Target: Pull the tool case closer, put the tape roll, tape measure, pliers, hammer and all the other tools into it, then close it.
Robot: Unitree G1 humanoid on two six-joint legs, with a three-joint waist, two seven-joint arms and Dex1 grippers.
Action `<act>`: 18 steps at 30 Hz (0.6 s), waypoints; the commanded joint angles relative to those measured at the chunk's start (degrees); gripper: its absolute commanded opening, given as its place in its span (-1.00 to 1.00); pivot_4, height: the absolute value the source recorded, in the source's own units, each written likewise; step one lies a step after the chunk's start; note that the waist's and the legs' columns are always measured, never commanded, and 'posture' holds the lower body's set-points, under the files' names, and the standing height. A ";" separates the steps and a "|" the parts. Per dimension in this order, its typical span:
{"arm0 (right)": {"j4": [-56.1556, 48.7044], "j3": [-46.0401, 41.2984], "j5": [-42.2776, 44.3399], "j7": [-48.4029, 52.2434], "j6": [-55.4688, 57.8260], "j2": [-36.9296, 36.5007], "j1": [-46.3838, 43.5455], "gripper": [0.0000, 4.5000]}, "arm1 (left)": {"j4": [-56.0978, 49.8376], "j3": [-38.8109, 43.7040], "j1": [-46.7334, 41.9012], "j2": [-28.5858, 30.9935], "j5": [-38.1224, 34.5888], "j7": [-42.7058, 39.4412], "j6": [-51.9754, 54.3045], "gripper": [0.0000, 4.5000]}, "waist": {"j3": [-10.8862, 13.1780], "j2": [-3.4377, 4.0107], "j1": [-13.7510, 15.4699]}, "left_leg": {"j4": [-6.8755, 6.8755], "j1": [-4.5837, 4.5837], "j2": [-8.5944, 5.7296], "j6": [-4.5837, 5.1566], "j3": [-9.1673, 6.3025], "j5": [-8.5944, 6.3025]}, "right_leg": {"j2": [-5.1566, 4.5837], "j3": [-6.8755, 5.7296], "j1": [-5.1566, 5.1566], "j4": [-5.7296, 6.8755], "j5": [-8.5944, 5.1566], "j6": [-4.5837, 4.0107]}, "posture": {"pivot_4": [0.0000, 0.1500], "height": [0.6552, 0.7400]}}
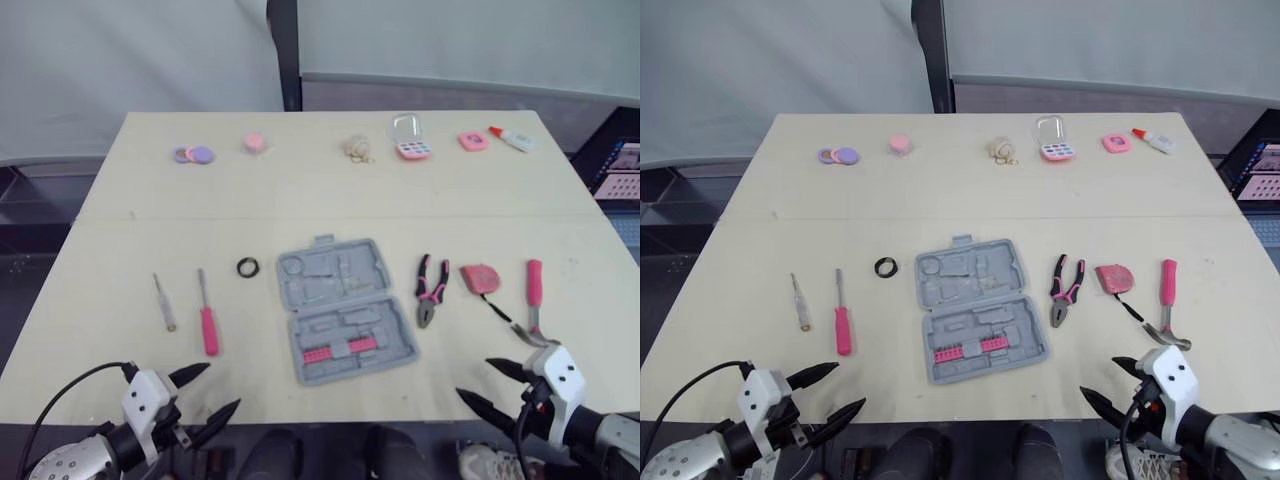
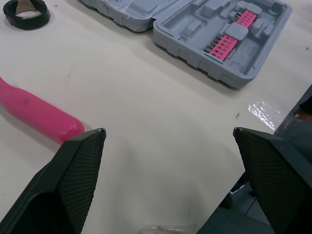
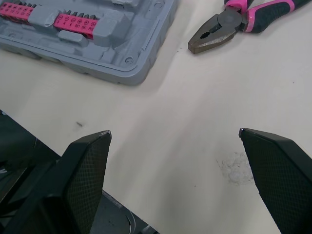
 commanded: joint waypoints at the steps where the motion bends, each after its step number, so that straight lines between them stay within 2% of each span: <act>1: -0.57 -0.20 0.46 0.37 0.20 -0.62 -0.04 0.98 | -0.63 -0.19 1.55 0.38 -1.17 -0.13 -1.13 1.00 | 0.00 0.00 -0.02 | 0.00 0.00 0.00 0.00 0.00 0.00 | 0.00 0.00 0.00 0.00 0.00 0.00 | 1.00 1.00; 11: -1.25 -0.40 0.68 0.29 0.84 -0.34 0.28 0.98 | -0.14 -0.76 2.19 0.48 -1.11 0.64 -1.40 1.00 | -0.01 0.01 0.01 | -0.04 0.00 0.02 0.01 0.04 -0.01 | 0.00 0.02 0.00 -0.11 0.00 0.00 | 1.00 1.00; 18: -1.82 -0.56 0.83 0.11 1.26 -0.25 0.81 0.98 | -0.90 -0.87 1.52 1.22 -2.99 1.64 2.27 1.00 | -0.02 0.03 0.00 | -0.05 0.00 0.02 0.01 0.05 -0.01 | 0.01 0.03 0.00 -0.08 0.00 0.00 | 1.00 1.00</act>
